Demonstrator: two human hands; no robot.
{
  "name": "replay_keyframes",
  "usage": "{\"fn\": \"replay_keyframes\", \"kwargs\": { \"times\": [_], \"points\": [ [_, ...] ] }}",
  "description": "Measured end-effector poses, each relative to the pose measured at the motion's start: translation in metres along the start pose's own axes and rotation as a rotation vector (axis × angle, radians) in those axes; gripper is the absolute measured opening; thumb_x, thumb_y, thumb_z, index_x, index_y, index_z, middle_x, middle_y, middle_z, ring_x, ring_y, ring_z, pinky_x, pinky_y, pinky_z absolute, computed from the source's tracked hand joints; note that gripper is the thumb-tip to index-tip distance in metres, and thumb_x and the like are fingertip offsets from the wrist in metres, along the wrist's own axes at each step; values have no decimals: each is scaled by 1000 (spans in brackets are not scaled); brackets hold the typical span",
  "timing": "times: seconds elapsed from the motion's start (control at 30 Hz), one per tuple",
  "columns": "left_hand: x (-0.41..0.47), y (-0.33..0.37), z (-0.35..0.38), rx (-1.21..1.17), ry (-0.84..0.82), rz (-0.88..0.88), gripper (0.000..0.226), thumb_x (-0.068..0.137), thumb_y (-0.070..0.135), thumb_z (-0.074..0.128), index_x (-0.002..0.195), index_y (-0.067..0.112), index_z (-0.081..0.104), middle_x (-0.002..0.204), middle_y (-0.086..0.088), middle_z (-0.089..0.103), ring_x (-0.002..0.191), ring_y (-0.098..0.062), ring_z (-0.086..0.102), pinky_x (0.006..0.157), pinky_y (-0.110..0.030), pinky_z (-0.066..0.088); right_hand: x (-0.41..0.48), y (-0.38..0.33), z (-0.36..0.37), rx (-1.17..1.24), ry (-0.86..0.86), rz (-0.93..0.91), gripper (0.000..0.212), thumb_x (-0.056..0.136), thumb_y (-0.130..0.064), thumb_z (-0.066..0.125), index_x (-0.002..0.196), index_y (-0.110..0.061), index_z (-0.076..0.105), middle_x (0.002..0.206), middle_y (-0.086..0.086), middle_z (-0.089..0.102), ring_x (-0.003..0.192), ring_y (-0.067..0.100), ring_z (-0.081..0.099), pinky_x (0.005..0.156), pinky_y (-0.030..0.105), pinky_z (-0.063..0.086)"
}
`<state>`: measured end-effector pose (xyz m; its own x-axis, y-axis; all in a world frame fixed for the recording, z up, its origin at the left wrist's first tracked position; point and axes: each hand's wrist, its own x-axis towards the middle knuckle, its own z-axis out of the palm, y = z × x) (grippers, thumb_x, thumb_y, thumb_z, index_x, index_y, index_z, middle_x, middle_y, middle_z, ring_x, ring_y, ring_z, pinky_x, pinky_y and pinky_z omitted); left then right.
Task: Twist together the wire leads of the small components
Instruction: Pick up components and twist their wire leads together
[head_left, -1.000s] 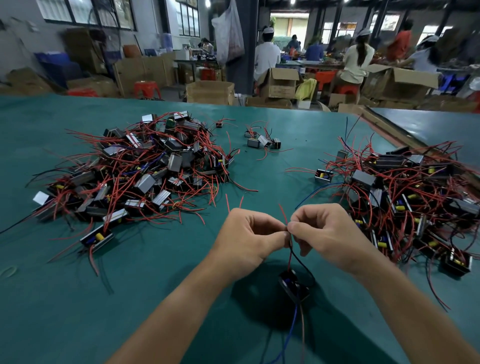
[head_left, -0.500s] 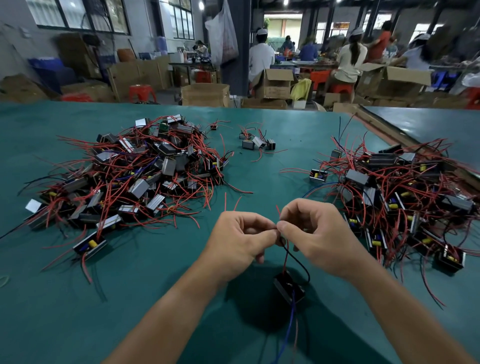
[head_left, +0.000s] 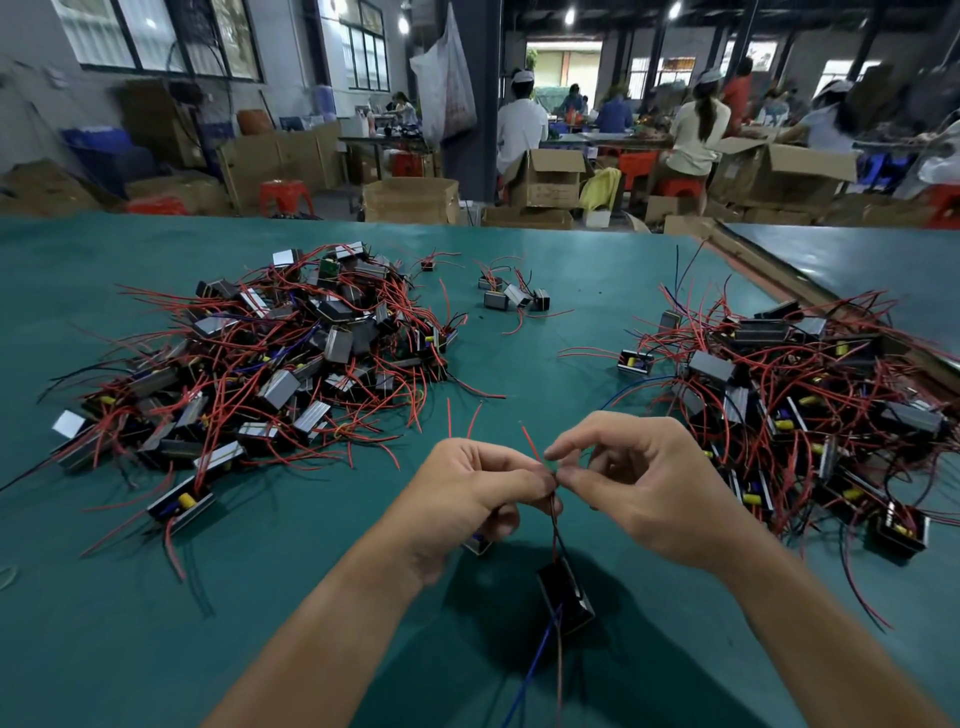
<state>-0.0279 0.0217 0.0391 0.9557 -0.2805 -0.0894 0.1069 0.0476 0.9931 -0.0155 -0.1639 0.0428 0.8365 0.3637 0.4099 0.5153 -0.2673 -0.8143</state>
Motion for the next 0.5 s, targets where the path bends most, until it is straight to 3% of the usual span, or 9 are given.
{"fn": "replay_keyframes", "kwargs": {
  "times": [0.1,0.23,0.33,0.4,0.5],
  "points": [
    [-1,1,-1,18,-29,-3,21,83,4,66,68,15,77,67,-6,71,41,-7,40,40,-15,33,0,-2,-1,-56,-41,-23,16,82,-10,73,81,-25,76,73,0,67,54,30,50,48,40,38],
    [-2,1,-2,53,-16,13,18,83,5,67,68,12,75,63,-3,70,39,-8,39,40,-15,31,0,2,-4,-111,-74,31,15,85,-7,73,79,-21,75,54,-7,56,48,7,41,46,24,32],
    [-1,-2,0,122,44,65,13,82,4,69,70,7,74,58,-4,68,39,-10,36,40,-17,27,0,1,-2,-188,-78,49,16,85,-9,73,74,-21,72,53,-15,58,48,2,46,50,15,37],
    [2,-7,2,217,117,143,13,81,2,71,70,7,75,62,-13,70,39,-8,41,41,-17,31,1,1,-1,-236,-76,68,17,85,-11,72,72,-21,71,56,-14,60,51,1,49,53,17,40],
    [2,-16,9,451,207,357,8,77,12,72,70,14,76,63,6,72,48,2,53,50,-15,41,3,3,-2,-232,-95,156,21,86,-10,71,67,-19,68,52,-13,57,50,1,44,50,20,38]
  ]
}}
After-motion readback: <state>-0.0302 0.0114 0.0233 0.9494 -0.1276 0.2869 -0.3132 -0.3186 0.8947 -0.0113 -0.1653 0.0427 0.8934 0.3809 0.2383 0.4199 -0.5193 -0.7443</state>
